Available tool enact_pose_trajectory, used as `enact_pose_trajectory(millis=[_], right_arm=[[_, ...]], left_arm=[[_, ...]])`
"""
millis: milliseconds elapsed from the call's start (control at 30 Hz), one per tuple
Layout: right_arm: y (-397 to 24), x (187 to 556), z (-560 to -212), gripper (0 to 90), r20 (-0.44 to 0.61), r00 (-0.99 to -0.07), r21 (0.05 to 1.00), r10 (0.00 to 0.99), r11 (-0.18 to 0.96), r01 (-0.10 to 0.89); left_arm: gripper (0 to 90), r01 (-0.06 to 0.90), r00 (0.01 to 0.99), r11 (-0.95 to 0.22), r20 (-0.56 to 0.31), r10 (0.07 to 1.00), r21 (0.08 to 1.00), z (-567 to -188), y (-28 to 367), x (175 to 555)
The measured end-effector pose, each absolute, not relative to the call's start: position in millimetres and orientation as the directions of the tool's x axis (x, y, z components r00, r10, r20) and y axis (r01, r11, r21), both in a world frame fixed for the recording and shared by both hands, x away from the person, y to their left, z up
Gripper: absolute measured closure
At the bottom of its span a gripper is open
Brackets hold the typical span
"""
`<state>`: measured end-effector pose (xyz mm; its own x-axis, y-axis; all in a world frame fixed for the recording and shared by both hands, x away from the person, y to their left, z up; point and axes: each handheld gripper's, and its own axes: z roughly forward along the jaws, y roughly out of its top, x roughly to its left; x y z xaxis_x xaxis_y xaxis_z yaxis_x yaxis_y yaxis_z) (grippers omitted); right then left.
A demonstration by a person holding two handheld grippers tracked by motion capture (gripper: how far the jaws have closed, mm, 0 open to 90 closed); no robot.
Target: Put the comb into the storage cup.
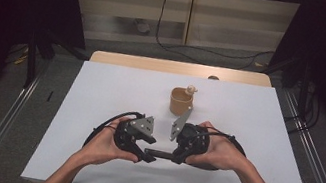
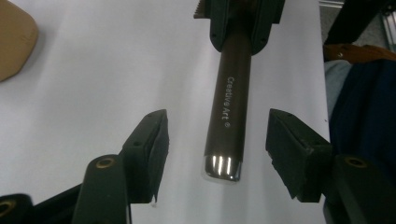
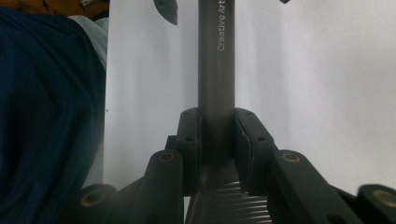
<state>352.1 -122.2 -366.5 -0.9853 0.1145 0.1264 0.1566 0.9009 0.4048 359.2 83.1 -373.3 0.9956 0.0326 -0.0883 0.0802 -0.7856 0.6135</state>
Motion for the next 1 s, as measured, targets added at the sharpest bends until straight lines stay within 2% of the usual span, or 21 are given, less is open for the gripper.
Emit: enact_pose_trajectory(millis=[267, 400, 567, 933, 1000], right_arm=[[-120.6, 352.1, -366.7, 72.9, 0.116, -0.988, 0.412, 0.1, 0.9, 0.139], [-119.7, 351.6, -366.4, 72.9, 0.107, -0.99, 0.411, 0.093, 0.903, 0.129], [-118.5, 351.8, -365.4, 72.9, 0.103, -0.991, 0.42, 0.082, 0.9, 0.118], [-115.5, 351.5, -366.5, 72.9, 0.098, -0.992, 0.418, 0.075, 0.902, 0.11], [-115.2, 351.4, -366.6, 72.9, 0.095, -0.993, 0.417, 0.073, 0.903, 0.107]], left_arm=[[43.4, 0.094, 0.99, -0.801, -0.138, 0.015, 0.591, -371.5, 74.1, 365.3], [47.6, 0.095, 0.988, -0.816, -0.157, 0.005, 0.571, -373.4, 71.5, 366.5], [54.9, 0.085, 0.988, -0.82, -0.156, -0.006, 0.566, -377.8, 68.5, 366.1], [59.5, 0.064, 0.989, -0.846, -0.15, -0.018, 0.529, -380.9, 72.1, 366.7], [62.4, 0.074, 0.989, -0.838, -0.145, -0.006, 0.54, -381.8, 72.6, 365.9]])
